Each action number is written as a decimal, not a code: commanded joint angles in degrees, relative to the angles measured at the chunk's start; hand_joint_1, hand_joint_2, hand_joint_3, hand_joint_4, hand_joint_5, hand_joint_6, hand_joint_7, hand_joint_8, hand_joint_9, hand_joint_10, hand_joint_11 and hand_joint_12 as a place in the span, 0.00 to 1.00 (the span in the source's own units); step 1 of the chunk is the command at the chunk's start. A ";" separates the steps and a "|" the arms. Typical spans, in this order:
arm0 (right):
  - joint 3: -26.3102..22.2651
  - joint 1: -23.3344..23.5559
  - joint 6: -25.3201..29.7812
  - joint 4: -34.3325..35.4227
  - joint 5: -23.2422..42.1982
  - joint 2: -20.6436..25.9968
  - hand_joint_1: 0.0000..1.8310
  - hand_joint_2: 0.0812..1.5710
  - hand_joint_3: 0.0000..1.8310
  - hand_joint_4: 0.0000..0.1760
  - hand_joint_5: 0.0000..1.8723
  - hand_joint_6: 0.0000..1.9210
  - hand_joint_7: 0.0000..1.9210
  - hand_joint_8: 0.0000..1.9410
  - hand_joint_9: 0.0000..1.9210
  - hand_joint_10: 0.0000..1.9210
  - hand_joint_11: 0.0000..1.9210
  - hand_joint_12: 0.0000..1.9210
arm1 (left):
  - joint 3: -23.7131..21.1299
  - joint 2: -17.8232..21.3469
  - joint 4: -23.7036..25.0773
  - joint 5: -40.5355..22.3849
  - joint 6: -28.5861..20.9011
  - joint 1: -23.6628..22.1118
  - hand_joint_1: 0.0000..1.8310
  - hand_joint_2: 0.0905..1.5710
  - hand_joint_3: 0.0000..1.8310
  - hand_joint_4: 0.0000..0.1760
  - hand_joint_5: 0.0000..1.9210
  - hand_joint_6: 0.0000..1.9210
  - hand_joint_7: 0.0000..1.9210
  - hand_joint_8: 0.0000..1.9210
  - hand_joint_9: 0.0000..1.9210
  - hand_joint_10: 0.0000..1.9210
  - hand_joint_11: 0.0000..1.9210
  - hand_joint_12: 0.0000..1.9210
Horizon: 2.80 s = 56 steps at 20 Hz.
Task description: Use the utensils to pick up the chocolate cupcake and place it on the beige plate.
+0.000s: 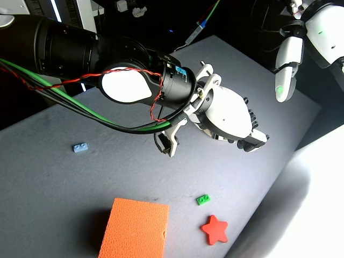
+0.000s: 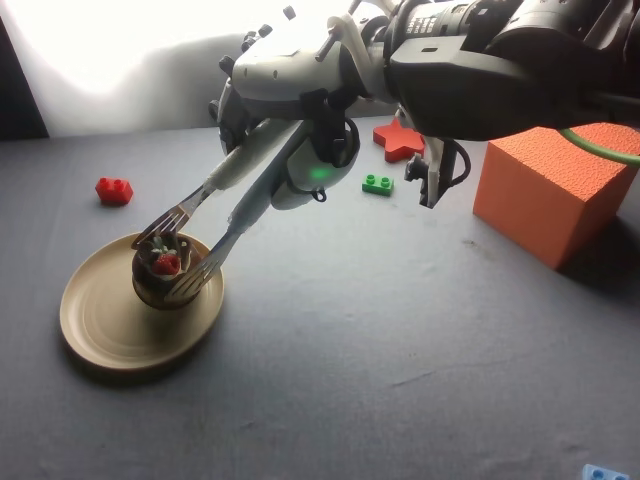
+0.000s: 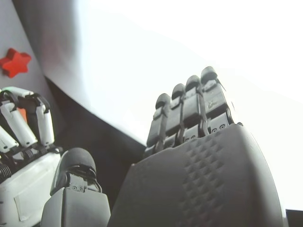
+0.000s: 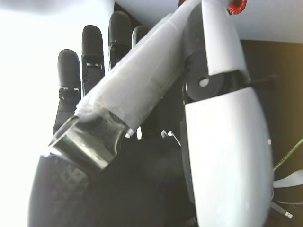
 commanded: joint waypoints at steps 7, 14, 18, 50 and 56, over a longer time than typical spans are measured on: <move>-0.27 1.04 0.60 0.21 6.71 0.39 0.62 0.73 0.00 0.00 0.47 0.59 0.46 0.00 0.28 0.17 0.02 0.72 | 0.45 0.29 0.47 -0.10 0.04 -0.89 0.00 0.70 0.00 0.00 0.03 0.01 0.01 0.00 0.00 0.00 0.00 0.00; -0.48 1.19 0.98 0.21 5.71 0.52 0.61 0.74 0.00 0.00 0.45 0.61 0.45 0.01 0.29 0.15 0.03 0.71 | 0.40 0.29 0.47 0.11 0.04 -0.91 0.00 0.70 0.00 0.00 0.03 0.01 0.01 0.00 0.00 0.00 0.00 0.00; -0.48 1.16 1.19 0.22 5.74 0.72 0.61 0.74 0.00 0.00 0.45 0.62 0.45 0.00 0.30 0.14 0.02 0.71 | 0.42 0.29 0.47 0.04 0.04 -0.91 0.00 0.70 0.00 0.00 0.03 0.00 0.01 0.00 0.00 0.00 0.00 0.00; -8.27 4.34 1.29 0.38 6.59 8.25 0.58 0.68 0.00 0.00 0.42 0.05 0.42 0.01 0.31 0.11 0.01 0.72 | 0.39 0.29 0.47 0.14 0.04 -0.92 0.00 0.70 0.00 0.00 0.04 0.01 0.02 0.01 0.01 0.00 0.00 0.00; -16.31 4.36 1.58 0.11 7.26 15.74 0.58 0.69 0.00 0.00 0.41 0.03 0.40 0.00 0.30 0.10 0.02 0.70 | 0.40 0.29 0.47 0.09 0.04 -0.92 0.00 0.70 0.00 0.00 0.03 0.01 0.02 0.01 0.00 0.00 0.00 0.00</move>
